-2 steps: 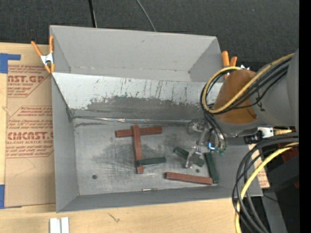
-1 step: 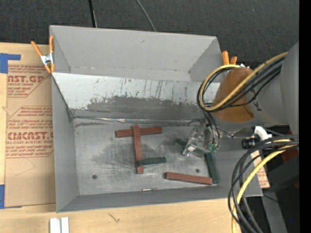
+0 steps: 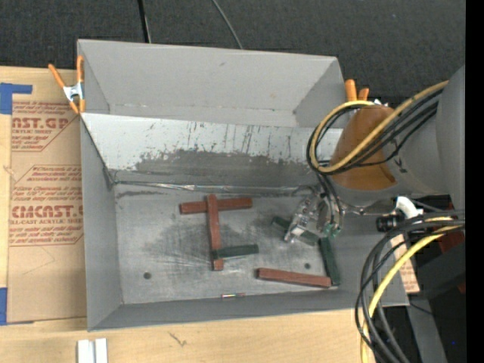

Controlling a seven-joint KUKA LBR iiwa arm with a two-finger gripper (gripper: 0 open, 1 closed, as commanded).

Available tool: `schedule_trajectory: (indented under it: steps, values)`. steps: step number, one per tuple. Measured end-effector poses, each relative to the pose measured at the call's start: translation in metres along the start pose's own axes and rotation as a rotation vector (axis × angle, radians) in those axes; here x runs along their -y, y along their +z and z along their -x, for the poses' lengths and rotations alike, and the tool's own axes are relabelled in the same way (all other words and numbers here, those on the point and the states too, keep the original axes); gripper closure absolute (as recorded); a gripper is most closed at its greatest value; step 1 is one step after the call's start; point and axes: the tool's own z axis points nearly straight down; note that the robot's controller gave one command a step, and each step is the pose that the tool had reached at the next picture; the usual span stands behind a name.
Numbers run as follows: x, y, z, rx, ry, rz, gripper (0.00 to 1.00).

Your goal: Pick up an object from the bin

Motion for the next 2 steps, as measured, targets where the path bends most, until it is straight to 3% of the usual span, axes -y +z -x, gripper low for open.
schedule_trajectory:
  steps: [2]
  values:
    - [0.001,-0.044,-0.001,0.001,0.001,-0.001,1.0]
